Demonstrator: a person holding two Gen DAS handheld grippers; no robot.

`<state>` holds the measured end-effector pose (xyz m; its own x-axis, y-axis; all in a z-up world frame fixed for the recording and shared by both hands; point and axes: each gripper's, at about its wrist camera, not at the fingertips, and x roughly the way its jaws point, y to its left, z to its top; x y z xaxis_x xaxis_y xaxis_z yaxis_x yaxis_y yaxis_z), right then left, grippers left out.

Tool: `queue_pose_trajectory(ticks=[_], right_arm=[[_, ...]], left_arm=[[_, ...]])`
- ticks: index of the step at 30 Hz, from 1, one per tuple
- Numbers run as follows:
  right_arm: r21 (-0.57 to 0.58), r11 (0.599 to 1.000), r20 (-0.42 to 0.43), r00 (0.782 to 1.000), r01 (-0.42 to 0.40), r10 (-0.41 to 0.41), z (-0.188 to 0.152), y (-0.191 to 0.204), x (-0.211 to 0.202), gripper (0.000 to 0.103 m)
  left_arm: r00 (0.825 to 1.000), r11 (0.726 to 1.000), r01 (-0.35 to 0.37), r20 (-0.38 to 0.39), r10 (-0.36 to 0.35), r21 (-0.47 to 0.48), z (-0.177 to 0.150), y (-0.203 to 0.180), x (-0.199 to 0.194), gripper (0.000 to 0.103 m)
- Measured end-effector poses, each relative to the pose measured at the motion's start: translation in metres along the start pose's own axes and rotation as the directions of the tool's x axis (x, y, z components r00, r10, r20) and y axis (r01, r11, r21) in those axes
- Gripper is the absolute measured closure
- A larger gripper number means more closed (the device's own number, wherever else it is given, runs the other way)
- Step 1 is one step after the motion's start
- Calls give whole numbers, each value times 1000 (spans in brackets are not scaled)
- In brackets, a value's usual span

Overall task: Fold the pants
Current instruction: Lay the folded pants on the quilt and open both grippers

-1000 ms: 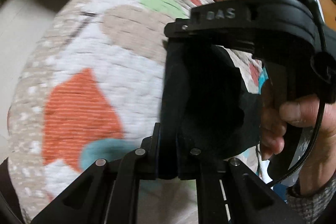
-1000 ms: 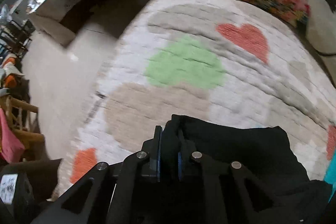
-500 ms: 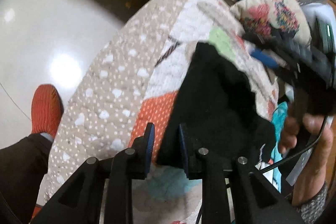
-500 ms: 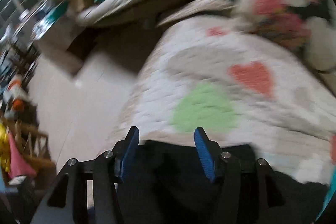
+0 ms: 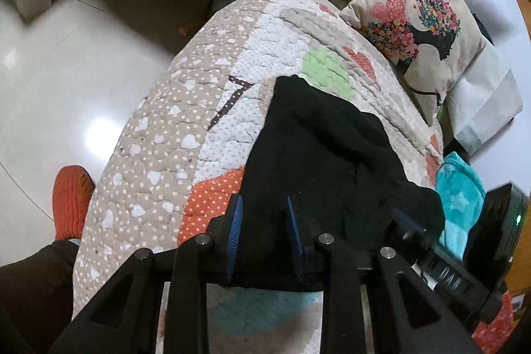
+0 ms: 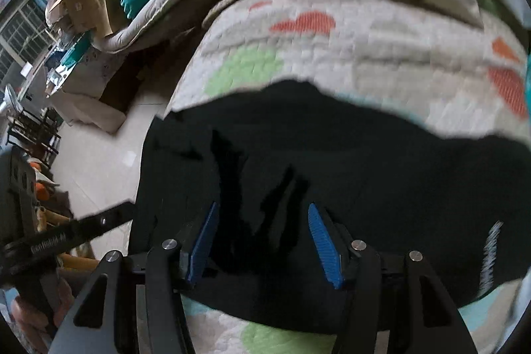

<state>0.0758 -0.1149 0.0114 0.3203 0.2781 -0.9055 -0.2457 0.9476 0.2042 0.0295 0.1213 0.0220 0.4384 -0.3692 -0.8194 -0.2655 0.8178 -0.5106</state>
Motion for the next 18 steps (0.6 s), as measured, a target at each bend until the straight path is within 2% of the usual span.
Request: queue_pose_trajectory(ticks=[1,3,5,8,9,10,11,13,14,16,18], right_arm=[[12,1000,5,1000,1,-2,-2,1,2,42],[30,998,79,995,58,-60,-6,6,-4,42],[-6,998,143,988,55,-53,-8,19,-12,42],[-83,995,97,994,53,-45,-7,37,1,42],[-91,993,77,995,75,-68,-7,39,9,50],[-83,994,61,995,77,-72,-7,38,13,78],[-54,997,36,998,62,-60,-7,34,18,91],[1,999,42,999,34,-34,-7,24,16,92],[15,999,47,998,39,-39,-8,20,13,92],[38,997,46,997,68,-70,-12,11,9,92],[84,992,48,994,96,-100,-15,-4,6,92]], left_arm=[[1000,1000,-3,2,3,-6,1,1,1,76],[1000,1000,-3,2,3,-17,3,3,1,76],[1000,999,-1,3,1,-32,5,6,1,76],[1000,999,0,6,0,-38,8,7,0,76],[1000,999,-1,9,1,-37,8,7,-1,76],[1000,999,-3,15,4,-33,8,7,-2,76],[1000,1000,-7,22,7,-28,9,7,-3,76],[1000,1000,-11,29,12,-18,9,6,-3,73],[999,1000,-19,30,19,-9,9,5,-1,66],[999,999,-50,14,50,14,9,2,7,63],[997,997,-71,-33,72,26,8,1,22,63]])
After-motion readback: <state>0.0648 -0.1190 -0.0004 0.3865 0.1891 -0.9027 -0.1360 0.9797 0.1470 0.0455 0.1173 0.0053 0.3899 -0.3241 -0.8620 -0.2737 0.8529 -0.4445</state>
